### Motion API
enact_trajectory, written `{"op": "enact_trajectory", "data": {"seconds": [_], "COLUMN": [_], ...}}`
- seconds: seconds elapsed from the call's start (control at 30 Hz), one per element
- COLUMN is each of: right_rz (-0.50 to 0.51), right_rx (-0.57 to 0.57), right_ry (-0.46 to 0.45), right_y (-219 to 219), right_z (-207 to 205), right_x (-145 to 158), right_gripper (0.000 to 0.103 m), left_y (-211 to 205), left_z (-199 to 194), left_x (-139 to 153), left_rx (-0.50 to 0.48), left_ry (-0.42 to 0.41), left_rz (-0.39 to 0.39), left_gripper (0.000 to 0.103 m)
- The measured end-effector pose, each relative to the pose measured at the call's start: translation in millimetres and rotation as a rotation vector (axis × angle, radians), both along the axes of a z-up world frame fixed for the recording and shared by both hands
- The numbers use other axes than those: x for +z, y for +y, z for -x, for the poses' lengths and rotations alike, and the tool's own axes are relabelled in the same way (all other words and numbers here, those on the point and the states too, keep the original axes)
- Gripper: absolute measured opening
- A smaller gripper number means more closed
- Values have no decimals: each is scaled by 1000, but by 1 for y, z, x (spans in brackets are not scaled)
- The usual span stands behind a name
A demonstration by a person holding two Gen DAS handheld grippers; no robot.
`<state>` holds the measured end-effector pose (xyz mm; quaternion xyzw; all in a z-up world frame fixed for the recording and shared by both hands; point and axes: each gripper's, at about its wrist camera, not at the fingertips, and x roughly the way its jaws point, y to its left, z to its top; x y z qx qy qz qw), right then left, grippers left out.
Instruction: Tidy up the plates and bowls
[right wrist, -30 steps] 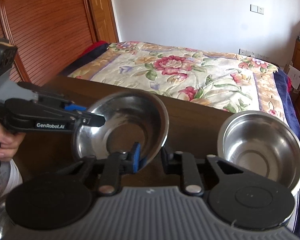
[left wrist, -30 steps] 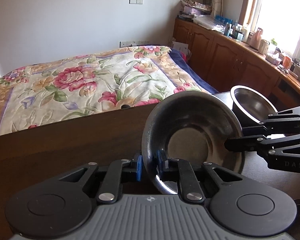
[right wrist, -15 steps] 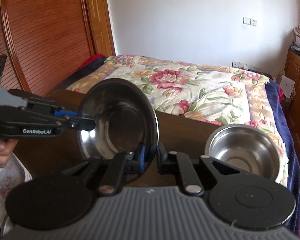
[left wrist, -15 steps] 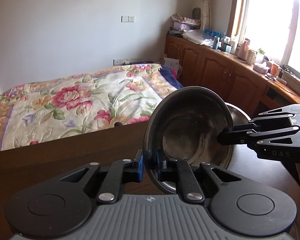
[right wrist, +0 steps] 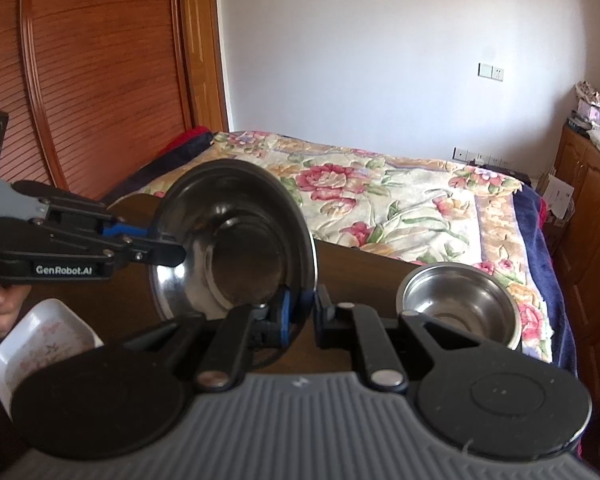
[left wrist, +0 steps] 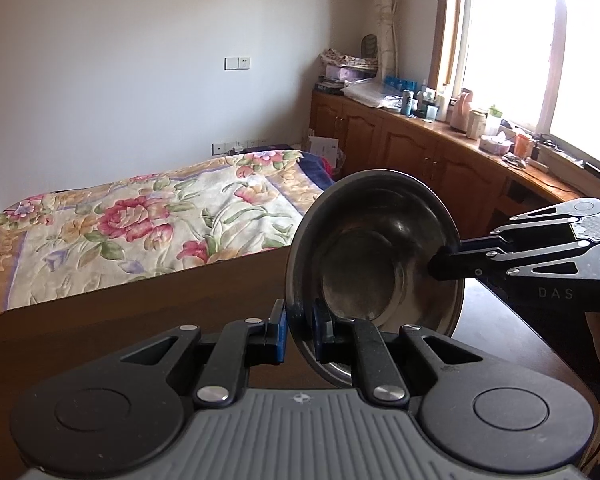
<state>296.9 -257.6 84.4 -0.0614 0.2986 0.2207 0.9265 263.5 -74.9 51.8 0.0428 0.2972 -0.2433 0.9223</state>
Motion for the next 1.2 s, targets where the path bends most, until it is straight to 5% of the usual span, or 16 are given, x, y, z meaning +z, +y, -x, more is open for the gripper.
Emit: {"op": "enact_trajectory", "data": {"seconds": [0.57,1.2], "right_rz": [40,63], "right_rx": [-6,-6], "right_ry": [-34,19], "right_y": [0,-4], "right_z": [51,88], "right_x": [6,-26], "right_gripper": [14,14], "left_y": [6,-2], "left_z": [59,88], "left_x": [-11,-45], "left_rx": [-44,-77], "left_ry": [-2,58], "left_rz": [44,21], "left_gripper": [40,40]}}
